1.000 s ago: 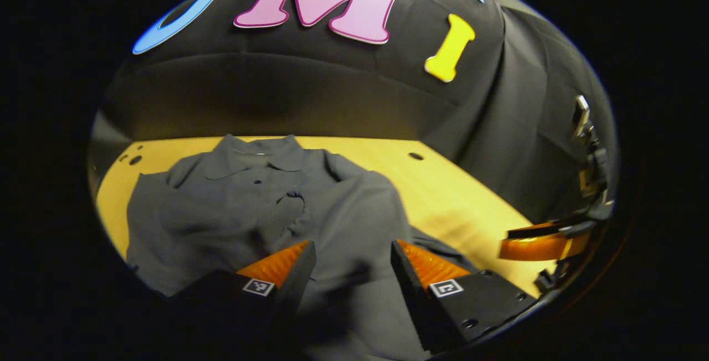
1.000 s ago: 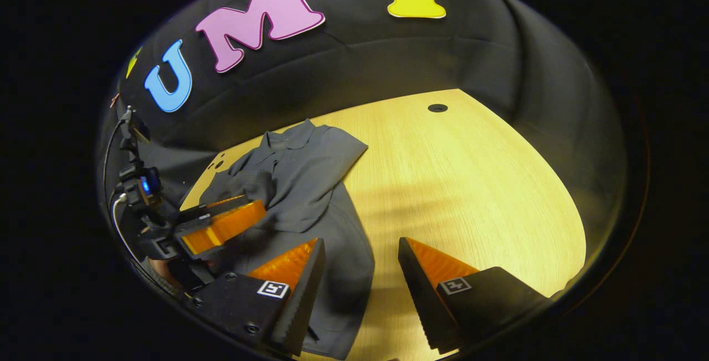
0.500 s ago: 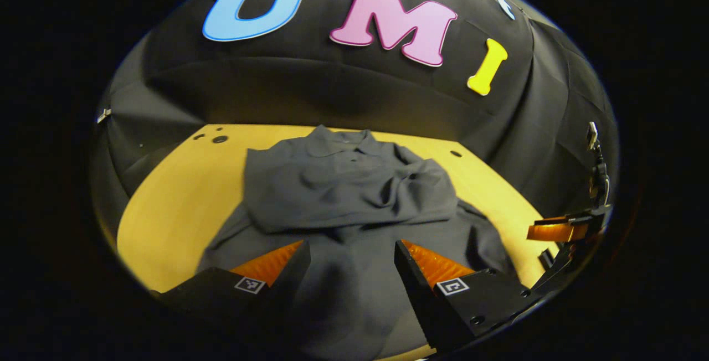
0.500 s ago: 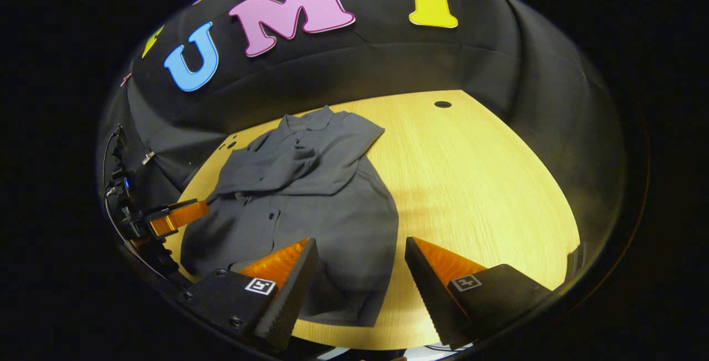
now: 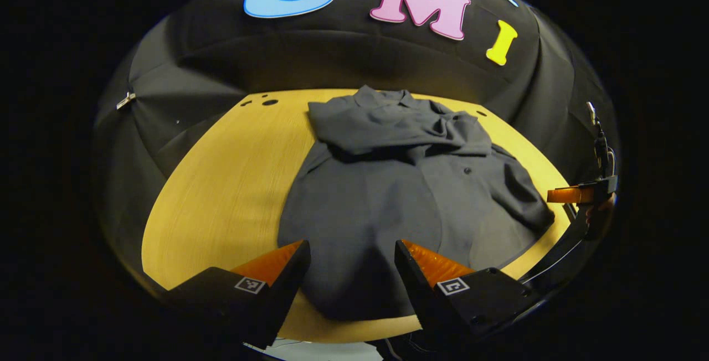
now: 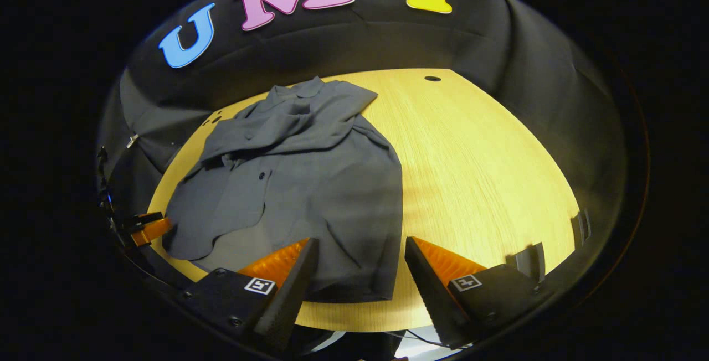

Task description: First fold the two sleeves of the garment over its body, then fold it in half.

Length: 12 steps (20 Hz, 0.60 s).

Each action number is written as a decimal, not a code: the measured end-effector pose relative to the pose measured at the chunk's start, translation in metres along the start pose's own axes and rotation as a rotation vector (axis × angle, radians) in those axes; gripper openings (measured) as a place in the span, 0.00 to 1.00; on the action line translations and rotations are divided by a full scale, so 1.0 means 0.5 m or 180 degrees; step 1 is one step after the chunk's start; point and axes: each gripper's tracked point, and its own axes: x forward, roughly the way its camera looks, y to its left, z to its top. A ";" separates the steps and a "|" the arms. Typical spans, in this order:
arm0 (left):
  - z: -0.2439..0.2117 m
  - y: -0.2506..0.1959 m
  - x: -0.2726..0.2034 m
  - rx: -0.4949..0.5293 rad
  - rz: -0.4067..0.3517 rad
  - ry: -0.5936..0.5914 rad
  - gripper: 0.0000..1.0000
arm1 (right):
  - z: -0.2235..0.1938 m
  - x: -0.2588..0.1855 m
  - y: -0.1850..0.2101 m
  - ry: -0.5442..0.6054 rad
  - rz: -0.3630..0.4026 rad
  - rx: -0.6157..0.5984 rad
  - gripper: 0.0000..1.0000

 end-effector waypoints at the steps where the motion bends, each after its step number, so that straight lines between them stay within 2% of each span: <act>1: -0.006 0.000 0.003 -0.0003 0.0020 0.0036 0.96 | -0.009 0.007 -0.001 0.0022 -0.0030 0.0002 0.98; 2: -0.012 0.002 0.009 -0.0006 0.0033 0.0058 0.96 | -0.016 0.017 0.000 0.0044 -0.0052 0.0000 0.98; 3: -0.019 0.004 0.016 0.0004 0.0057 0.0091 0.92 | -0.020 0.028 0.002 0.0071 -0.0074 -0.0012 0.99; 4: -0.030 0.009 0.023 0.0021 0.0074 0.0120 0.95 | -0.022 0.038 0.002 0.0088 -0.0102 -0.0035 0.99; 8: -0.040 0.014 0.040 0.0222 0.0199 0.0219 0.96 | -0.026 0.066 -0.004 0.0099 -0.0207 -0.0198 1.00; 11: -0.039 0.016 0.047 0.0148 0.0298 0.0151 0.98 | -0.026 0.069 0.016 0.0022 -0.0160 -0.0296 0.94; 12: -0.038 0.003 0.057 0.0185 0.0250 0.0174 0.98 | -0.030 0.070 0.036 -0.0001 -0.0039 -0.0357 0.84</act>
